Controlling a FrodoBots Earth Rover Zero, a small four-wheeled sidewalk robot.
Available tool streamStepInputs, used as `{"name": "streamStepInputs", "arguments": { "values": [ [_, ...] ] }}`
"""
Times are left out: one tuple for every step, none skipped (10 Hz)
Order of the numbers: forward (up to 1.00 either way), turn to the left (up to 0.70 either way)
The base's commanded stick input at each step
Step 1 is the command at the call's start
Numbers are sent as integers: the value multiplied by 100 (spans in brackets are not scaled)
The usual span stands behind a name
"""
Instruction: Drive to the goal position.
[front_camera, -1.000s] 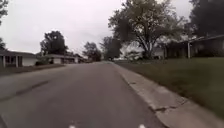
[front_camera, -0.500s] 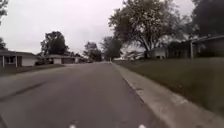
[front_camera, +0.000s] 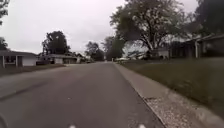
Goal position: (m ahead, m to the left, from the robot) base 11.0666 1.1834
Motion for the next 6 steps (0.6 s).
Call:
{"name": "streamStepInputs", "arguments": {
  "values": [
    [100,0],
    [100,0],
    [100,0],
    [100,-1],
    [100,-8],
    [100,-15]
  ]
}}
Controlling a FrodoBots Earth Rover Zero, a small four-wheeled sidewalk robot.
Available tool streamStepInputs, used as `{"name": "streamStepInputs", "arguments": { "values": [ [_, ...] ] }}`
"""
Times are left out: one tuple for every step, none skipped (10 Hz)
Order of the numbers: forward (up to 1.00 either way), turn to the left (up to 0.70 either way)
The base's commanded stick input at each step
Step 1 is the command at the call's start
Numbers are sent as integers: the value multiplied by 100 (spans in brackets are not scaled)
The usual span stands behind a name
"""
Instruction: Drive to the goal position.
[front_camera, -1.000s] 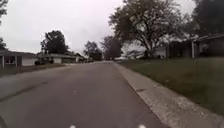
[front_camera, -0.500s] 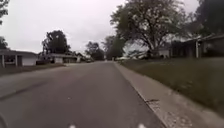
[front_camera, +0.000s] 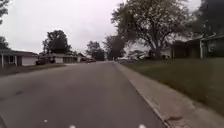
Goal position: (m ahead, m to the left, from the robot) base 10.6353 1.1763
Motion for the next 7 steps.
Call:
{"name": "streamStepInputs", "arguments": {
  "values": [
    [100,-22],
    [100,-28],
    [100,-35],
    [100,0],
    [100,0],
    [100,0],
    [100,0]
  ]
}}
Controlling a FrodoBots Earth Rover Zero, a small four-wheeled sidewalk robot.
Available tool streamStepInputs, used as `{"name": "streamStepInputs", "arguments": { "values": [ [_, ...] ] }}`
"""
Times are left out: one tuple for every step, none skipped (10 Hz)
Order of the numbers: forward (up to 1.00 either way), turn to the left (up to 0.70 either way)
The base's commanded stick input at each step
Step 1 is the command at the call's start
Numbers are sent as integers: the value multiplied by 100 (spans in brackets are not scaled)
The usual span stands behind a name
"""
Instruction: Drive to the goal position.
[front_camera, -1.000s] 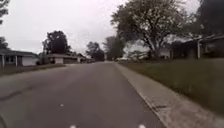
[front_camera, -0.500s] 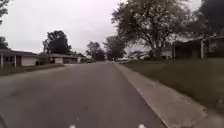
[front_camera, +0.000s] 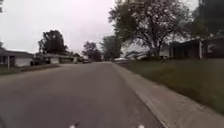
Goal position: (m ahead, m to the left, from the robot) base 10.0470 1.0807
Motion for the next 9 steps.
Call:
{"name": "streamStepInputs", "arguments": {
  "values": [
    [100,0],
    [100,0],
    [100,0],
    [100,0],
    [100,0],
    [100,0],
    [100,0],
    [100,0],
    [100,0]
  ]
}}
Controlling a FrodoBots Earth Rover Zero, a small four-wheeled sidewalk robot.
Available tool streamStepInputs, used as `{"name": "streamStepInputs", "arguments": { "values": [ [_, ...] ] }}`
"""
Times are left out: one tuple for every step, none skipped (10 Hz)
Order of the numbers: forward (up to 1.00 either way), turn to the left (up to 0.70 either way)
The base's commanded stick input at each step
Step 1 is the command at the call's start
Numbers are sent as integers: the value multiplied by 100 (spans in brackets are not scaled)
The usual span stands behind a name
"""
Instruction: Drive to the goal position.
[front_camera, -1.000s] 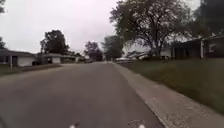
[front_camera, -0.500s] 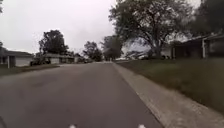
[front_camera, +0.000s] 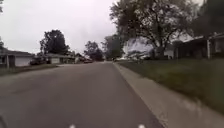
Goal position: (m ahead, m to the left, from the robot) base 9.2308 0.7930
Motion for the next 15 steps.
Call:
{"name": "streamStepInputs", "arguments": {
  "values": [
    [100,0],
    [100,0],
    [100,1],
    [100,6],
    [100,19],
    [100,30],
    [100,18],
    [100,0],
    [100,0],
    [100,0],
    [100,0],
    [100,0],
    [100,0],
    [100,0],
    [100,0]
  ]
}}
